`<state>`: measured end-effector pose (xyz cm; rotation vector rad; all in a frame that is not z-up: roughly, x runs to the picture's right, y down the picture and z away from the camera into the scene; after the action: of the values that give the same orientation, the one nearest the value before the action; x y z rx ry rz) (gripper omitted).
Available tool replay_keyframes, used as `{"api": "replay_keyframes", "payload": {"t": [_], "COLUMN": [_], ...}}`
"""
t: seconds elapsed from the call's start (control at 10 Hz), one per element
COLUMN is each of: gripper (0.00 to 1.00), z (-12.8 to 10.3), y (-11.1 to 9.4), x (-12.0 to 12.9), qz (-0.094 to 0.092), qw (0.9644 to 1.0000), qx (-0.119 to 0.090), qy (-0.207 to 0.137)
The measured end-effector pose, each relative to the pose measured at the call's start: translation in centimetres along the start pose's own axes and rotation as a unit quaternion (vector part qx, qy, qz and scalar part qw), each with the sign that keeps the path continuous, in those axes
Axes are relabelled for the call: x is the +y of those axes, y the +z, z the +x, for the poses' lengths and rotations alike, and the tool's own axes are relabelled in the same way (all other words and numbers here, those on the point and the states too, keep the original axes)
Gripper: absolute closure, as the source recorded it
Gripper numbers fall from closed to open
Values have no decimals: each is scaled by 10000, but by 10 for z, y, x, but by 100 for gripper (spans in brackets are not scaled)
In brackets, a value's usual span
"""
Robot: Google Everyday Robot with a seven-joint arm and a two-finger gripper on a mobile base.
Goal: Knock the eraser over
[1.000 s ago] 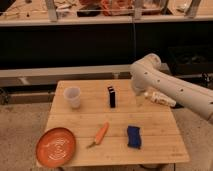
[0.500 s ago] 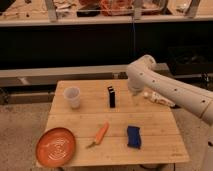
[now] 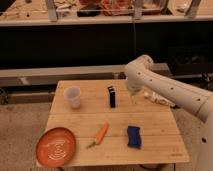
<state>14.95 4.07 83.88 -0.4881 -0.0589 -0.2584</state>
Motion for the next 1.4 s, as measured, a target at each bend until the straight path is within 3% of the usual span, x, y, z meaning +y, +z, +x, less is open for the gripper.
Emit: {"api": "replay_keyframes", "payload": {"t": [1.4], "gripper": [20], "z": [-16], "y": [16], "x": [-23], "qz": [36], "qw": [9992], "qx": [-16], "qy": [-409]}}
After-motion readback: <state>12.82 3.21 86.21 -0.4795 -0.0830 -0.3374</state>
